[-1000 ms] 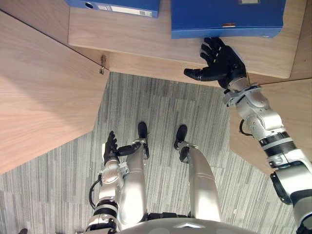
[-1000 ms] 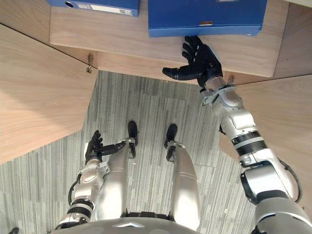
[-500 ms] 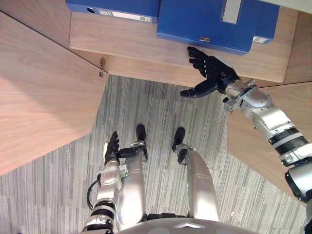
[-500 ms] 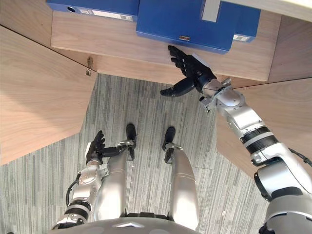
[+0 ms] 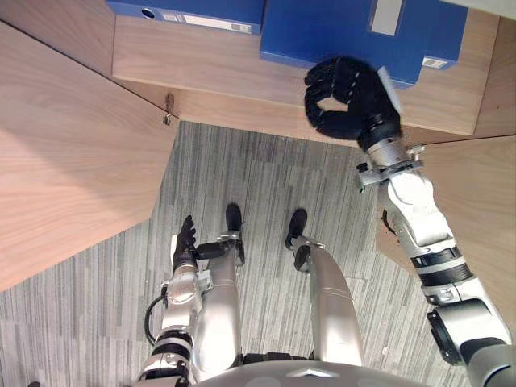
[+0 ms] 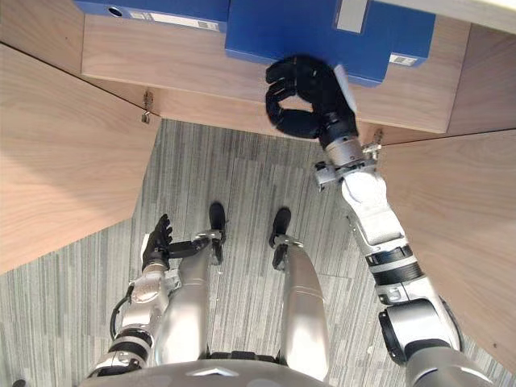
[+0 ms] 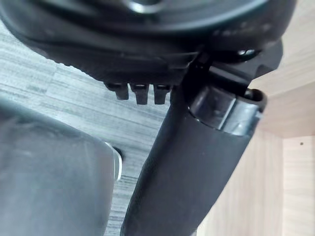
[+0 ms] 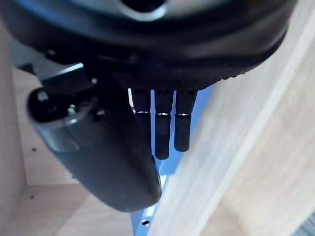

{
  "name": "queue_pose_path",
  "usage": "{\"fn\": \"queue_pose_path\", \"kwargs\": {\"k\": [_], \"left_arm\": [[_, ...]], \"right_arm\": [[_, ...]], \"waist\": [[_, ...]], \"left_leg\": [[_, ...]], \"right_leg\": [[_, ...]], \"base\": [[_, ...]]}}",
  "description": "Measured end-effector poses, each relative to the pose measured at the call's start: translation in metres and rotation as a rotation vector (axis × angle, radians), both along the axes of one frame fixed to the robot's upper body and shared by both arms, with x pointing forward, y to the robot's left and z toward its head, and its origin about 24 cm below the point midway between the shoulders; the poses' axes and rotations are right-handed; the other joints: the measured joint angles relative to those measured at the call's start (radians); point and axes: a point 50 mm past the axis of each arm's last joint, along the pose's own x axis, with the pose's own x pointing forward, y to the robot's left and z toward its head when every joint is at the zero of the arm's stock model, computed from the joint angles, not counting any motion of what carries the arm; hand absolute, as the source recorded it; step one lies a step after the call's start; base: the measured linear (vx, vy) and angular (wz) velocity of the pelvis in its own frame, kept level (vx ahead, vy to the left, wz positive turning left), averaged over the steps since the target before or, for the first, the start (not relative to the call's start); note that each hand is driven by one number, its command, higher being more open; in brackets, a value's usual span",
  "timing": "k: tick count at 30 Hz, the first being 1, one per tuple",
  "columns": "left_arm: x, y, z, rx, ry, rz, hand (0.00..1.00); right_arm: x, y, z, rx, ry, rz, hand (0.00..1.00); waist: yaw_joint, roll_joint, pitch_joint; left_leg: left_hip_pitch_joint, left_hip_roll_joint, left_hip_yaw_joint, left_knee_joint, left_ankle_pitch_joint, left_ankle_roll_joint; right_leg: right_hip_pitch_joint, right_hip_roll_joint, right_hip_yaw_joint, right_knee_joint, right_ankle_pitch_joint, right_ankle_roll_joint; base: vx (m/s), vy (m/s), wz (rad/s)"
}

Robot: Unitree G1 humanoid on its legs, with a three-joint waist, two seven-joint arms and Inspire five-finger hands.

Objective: Walk over to the cabinet, pick up the folder, carry it to the office cabinet, place the folder inside the office cabinet, then close the office cabinet door

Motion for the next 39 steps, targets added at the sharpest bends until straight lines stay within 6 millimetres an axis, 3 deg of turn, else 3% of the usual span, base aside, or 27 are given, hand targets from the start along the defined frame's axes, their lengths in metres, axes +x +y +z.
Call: {"fn": "queue_pose_path", "kwargs": {"k": [19,39], "left_arm": [[0.004,0.004,0.014,0.009,-0.070,0.099,1.00],[0.009,0.006,0.027,0.004,-0.134,0.157,1.00]], "right_arm": [[0.000,0.011,-0.011,-0.307,-0.099,-0.251,0.00],[0.027,-0.011,0.033,-0.079,-0.138,-0.481,0.00]], "waist": [[0.024,0.018,0.004],[0.033,0.042,0.016]], "left_leg": [[-0.084,0.002,-0.007,0.056,-0.010,0.011],[-0.171,-0.010,-0.025,0.092,-0.011,0.014]], "right_leg": [[-0.071,-0.005,-0.002,0.043,-0.002,-0.001],[-0.151,-0.024,-0.016,0.087,-0.007,-0.006]], "base": [[-0.01,-0.007,0.00],[-0.01,-0.010,0.02]]}}
